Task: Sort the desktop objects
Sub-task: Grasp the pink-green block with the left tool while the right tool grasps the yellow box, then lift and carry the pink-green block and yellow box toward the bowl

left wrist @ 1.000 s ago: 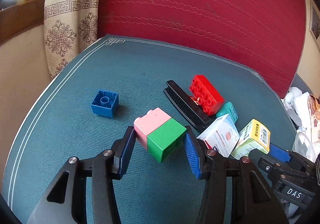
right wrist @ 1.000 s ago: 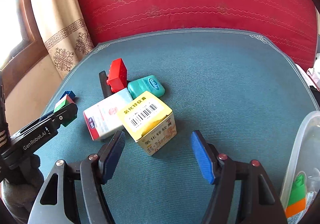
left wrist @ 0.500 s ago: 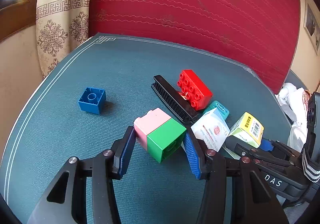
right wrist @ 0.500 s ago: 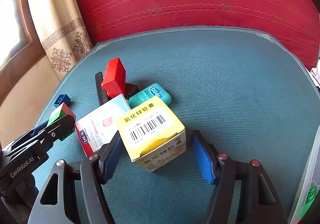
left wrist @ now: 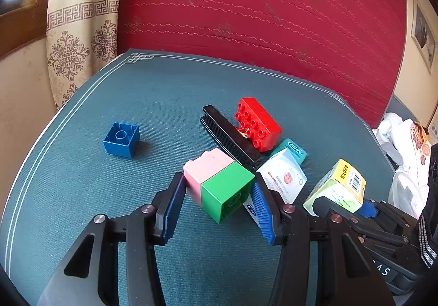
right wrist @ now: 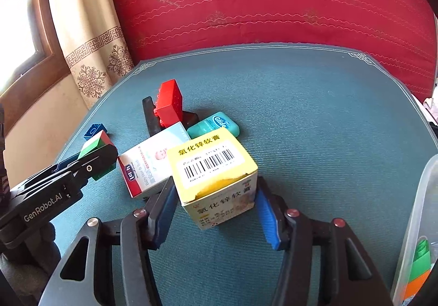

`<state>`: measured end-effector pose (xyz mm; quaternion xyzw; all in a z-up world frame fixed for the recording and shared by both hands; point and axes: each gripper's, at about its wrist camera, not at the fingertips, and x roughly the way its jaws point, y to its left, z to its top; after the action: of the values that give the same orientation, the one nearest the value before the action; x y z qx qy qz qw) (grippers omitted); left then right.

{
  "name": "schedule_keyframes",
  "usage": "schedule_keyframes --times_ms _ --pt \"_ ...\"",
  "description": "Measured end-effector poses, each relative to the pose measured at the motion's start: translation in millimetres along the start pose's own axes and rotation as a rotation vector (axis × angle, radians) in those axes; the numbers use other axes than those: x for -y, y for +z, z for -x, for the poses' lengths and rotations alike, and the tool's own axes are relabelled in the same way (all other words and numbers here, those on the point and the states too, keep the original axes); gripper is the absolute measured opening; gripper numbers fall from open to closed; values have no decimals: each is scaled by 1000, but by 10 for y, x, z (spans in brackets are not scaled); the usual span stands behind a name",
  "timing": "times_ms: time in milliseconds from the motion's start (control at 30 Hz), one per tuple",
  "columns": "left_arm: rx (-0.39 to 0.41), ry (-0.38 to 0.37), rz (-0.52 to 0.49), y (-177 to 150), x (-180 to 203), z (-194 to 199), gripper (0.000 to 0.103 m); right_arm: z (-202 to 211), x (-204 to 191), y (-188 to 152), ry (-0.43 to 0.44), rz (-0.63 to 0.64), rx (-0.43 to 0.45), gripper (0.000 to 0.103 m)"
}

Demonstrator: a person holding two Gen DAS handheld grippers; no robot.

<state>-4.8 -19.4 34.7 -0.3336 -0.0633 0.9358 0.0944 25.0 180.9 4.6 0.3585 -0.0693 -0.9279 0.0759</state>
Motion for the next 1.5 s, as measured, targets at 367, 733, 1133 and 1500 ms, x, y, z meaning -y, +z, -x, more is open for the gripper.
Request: schedule_keyframes --times_ms 367,733,1133,1500 --pt "17 -30 -33 -15 113 85 52 323 63 -153 0 -49 38 58" --pt "11 -68 -46 -158 268 166 51 629 194 -199 -40 -70 73 58" --pt "40 -91 -46 -211 406 364 51 966 334 -218 -73 -74 126 58" --pt "26 -162 -112 -224 828 426 51 1260 777 -285 -154 -143 162 58"
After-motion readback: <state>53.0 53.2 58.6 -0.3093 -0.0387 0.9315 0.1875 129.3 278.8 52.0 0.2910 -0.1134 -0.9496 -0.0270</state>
